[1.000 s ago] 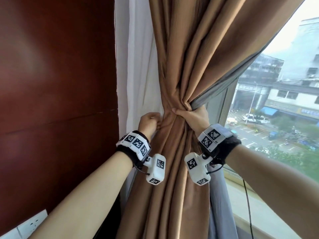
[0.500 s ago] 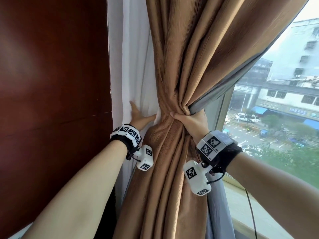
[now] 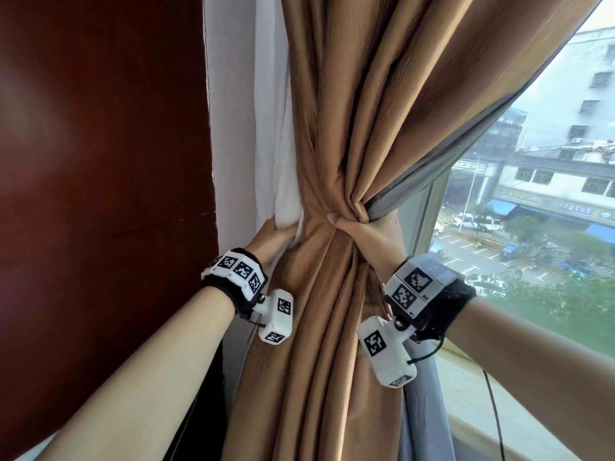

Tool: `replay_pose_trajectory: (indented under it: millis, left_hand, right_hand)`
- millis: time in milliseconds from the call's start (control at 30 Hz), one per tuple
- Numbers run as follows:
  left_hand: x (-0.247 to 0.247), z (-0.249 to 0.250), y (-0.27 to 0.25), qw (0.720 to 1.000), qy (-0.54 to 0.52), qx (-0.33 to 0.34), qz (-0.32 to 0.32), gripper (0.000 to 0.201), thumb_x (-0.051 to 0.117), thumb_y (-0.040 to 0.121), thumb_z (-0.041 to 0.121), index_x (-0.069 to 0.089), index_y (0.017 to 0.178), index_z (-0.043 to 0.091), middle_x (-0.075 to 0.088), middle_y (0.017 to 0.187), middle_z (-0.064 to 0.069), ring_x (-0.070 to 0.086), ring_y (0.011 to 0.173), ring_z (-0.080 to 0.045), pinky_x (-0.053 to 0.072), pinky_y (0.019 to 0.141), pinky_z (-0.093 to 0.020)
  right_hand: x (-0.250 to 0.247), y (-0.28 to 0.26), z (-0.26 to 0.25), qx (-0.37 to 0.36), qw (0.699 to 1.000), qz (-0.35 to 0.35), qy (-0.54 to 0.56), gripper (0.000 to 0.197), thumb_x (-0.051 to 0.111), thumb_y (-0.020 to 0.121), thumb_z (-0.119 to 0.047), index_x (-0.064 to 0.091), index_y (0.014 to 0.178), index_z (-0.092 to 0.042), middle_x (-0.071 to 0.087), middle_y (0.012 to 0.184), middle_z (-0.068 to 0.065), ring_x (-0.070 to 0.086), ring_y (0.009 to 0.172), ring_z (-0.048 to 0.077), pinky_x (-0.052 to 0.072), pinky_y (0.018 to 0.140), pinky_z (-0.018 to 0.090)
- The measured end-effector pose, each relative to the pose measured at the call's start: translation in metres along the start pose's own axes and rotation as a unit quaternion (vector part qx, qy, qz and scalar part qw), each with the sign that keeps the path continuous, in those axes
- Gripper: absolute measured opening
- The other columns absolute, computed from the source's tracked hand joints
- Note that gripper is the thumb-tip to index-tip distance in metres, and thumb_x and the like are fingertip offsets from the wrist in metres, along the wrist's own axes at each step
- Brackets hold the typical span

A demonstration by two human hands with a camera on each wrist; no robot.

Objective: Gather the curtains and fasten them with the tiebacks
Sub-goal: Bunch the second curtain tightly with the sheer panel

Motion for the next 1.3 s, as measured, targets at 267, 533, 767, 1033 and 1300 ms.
replay_pose_trajectory:
  millis: [267, 533, 767, 1033, 1300]
  left_hand:
    - [0.010, -0.007, 0.000, 0.996, -0.063, 0.010, 0.055, 0.063, 0.072, 0.081, 0.026, 0.035, 0.129, 0.013, 0.055, 0.129, -0.009, 0.057, 0.114, -0.019, 0.047, 0.097, -0.032]
    - [-0.015, -0.001, 0.017, 0.980, 0.069, 0.019, 0.186, 0.122, 0.083, 0.069, 0.024, -0.009, 0.150, 0.024, 0.024, 0.152, -0.016, 0.033, 0.137, -0.026, 0.030, 0.105, -0.027]
    - [-0.028, 0.028, -0.001, 0.805, 0.390, 0.249, 0.372, 0.090, 0.075, 0.068, 0.052, 0.038, 0.140, 0.013, 0.039, 0.142, -0.018, 0.039, 0.127, -0.036, 0.036, 0.105, -0.047]
    - [-0.052, -0.017, 0.057, 0.990, 0.028, 0.011, 0.136, 0.121, 0.071, 0.073, 0.052, -0.020, 0.148, 0.025, -0.002, 0.160, -0.003, 0.007, 0.147, -0.019, 0.011, 0.119, -0.038]
    - [-0.032, -0.019, 0.058, 0.996, 0.001, 0.014, 0.085, 0.062, 0.063, 0.087, 0.036, 0.038, 0.139, 0.013, 0.053, 0.134, -0.005, 0.054, 0.111, -0.013, 0.043, 0.092, -0.021]
  right_hand:
    - [-0.012, -0.011, -0.001, 0.056, 0.985, 0.091, -0.136, 0.102, 0.065, 0.031, -0.077, 0.049, 0.116, -0.023, 0.058, 0.117, 0.000, 0.051, 0.116, 0.025, 0.041, 0.099, 0.050]
    - [-0.011, -0.017, 0.000, 0.056, 0.983, 0.090, -0.148, 0.088, 0.070, 0.045, -0.069, 0.047, 0.115, -0.022, 0.057, 0.116, 0.000, 0.050, 0.116, 0.027, 0.038, 0.101, 0.051]
    - [-0.011, -0.006, 0.008, 0.068, 0.983, 0.091, -0.145, 0.090, 0.070, 0.044, -0.071, 0.047, 0.117, -0.024, 0.056, 0.118, -0.001, 0.049, 0.118, 0.027, 0.037, 0.102, 0.050]
    - [-0.007, 0.000, 0.013, 0.061, 0.985, 0.098, -0.128, 0.100, 0.065, 0.035, -0.074, 0.046, 0.121, -0.026, 0.056, 0.120, -0.003, 0.049, 0.120, 0.025, 0.037, 0.103, 0.050]
    - [-0.006, 0.014, 0.020, 0.071, 0.981, 0.110, -0.142, 0.101, 0.065, 0.033, -0.078, 0.050, 0.120, -0.029, 0.059, 0.117, -0.006, 0.051, 0.117, 0.022, 0.040, 0.101, 0.048]
Point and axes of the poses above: each hand's wrist, its own y-axis towards the middle knuckle, its own x-axis out of the palm, z = x × y, the point moved 6 cm from there along y, towards the middle knuckle
